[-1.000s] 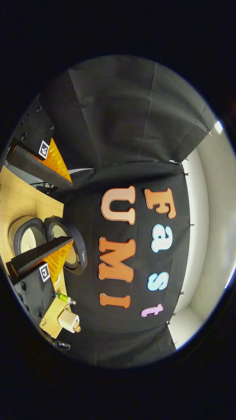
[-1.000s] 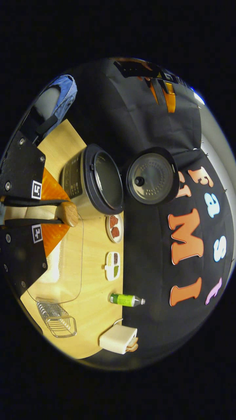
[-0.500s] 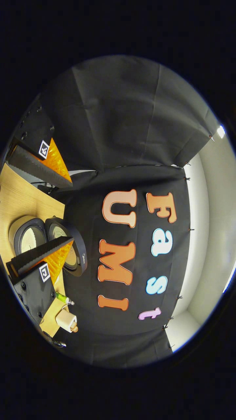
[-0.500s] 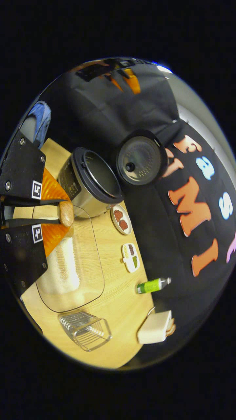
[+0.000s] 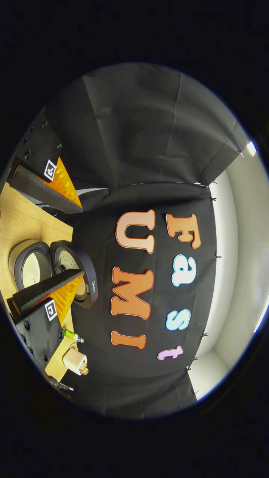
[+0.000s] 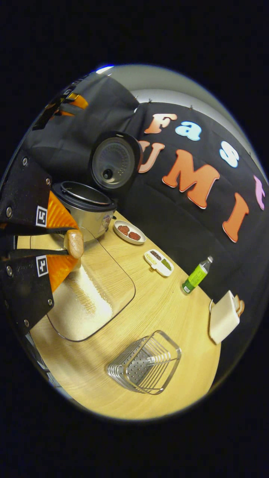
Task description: Close the left gripper, press the button to open the rice cooker; take a wooden spoon from the chopstick holder with the right hand, scoop a spoonful of rice and pour it into the rice cooker, then put the wooden spoon back into the chopstick holder.
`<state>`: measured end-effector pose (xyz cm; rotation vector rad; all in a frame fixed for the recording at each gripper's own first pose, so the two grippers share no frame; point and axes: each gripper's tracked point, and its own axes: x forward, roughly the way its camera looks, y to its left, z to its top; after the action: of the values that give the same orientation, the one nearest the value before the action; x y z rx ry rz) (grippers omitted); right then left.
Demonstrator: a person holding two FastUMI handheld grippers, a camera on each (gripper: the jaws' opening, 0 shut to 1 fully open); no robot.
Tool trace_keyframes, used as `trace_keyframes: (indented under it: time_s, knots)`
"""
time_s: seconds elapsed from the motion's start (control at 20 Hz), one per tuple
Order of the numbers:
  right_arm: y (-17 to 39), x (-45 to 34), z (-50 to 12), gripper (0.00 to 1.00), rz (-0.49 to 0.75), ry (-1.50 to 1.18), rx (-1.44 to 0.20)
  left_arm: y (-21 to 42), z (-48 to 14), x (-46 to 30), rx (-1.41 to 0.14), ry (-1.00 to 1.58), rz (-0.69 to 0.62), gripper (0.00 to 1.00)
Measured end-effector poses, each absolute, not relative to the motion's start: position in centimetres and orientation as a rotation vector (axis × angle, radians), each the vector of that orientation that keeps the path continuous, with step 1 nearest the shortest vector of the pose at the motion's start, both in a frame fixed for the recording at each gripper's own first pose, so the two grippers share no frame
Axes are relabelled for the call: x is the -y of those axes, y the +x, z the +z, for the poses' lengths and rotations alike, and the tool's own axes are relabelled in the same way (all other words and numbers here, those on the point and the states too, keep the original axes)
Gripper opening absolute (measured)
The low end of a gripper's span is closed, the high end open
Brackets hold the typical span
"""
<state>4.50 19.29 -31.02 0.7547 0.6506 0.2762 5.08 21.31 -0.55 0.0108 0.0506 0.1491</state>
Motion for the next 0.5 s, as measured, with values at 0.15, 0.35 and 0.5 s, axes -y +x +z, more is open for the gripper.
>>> trace_keyframes:
  time_s: [0.15, 0.35, 0.5]
  knots:
    - [4.7, -18.1, -30.2, 0.13, 0.253, 0.932, -0.62, 5.1, -0.8, -21.1, -0.058, 0.012, 0.146, 0.97]
    - [4.3, -16.8, -29.4, 0.13, 0.23, 1.049, -0.592, 5.2, -0.2, -20.5, -0.05, 0.017, 0.133, 0.97]
    - [4.0, -16.3, -28.4, 0.13, 0.22, 1.073, -0.58, 5.4, 0.2, -20.1, -0.041, 0.022, 0.129, 0.97]
